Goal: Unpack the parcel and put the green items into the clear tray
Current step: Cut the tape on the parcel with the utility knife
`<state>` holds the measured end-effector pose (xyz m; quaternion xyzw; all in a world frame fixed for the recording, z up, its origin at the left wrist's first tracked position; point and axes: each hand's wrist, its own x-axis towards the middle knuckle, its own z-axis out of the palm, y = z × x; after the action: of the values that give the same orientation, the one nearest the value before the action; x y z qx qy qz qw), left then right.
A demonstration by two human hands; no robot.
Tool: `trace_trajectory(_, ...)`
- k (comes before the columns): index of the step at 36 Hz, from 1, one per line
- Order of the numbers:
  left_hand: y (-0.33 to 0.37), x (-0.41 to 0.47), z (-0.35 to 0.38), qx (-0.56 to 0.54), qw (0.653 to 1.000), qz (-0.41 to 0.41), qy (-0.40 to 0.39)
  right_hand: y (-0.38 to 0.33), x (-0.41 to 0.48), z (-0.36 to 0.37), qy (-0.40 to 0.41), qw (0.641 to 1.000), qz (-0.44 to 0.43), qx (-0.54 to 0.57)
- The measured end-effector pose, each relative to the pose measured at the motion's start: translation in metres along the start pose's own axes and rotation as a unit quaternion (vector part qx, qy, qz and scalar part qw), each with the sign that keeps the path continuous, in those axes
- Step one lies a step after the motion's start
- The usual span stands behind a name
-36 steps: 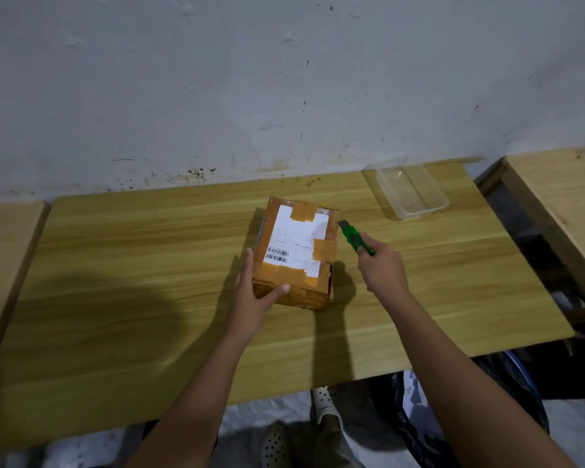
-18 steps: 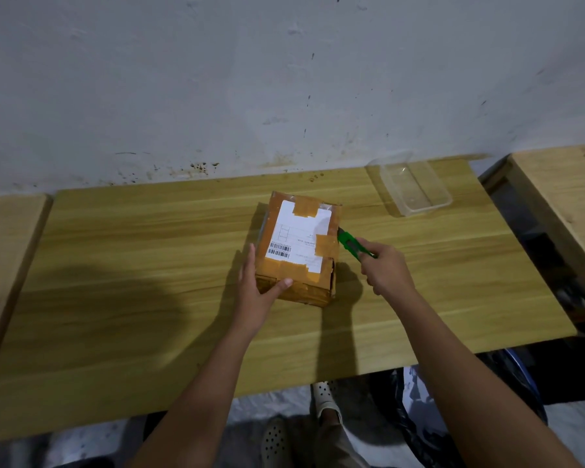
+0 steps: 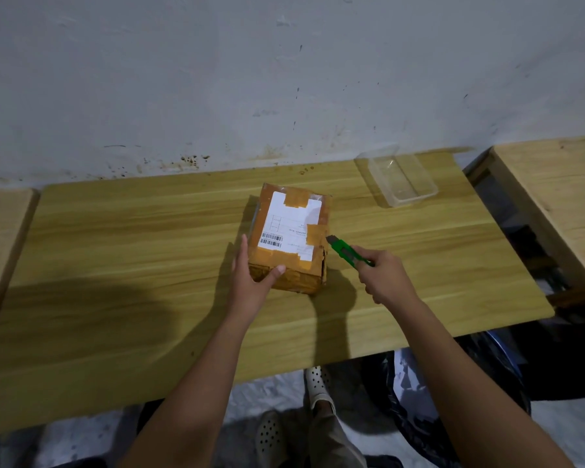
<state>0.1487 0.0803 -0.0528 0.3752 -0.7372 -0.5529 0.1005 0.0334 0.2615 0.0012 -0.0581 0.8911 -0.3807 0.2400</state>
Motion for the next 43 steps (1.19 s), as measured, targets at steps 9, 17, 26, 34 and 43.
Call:
trace_trajectory(9, 0.009, -0.004, 0.001, 0.034, 0.999, 0.001, 0.018, 0.005, -0.014, 0.003, -0.012, 0.999, -0.018, -0.033)
trace_trajectory(17, 0.012, -0.005, 0.012, 0.003, 0.999, -0.017, 0.051, 0.014, -0.021, -0.008, -0.035, 0.998, -0.026, -0.036)
trace_trajectory(26, 0.013, -0.031, 0.043, 0.028, 0.991, 0.059, 0.113, 0.029, -0.013, -0.004, 0.065, 0.990, 0.020, 0.120)
trace_trajectory(34, 0.024, 0.006, 0.013, 0.359, 0.869, 0.310, -0.142, 0.038, -0.007, -0.013, 0.120, 0.983, 0.022, 0.139)
trace_trajectory(43, 0.013, 0.015, 0.031, 0.467, 0.819, 0.304, -0.139, 0.041, -0.001, -0.020, 0.098, 0.984, 0.046, 0.140)
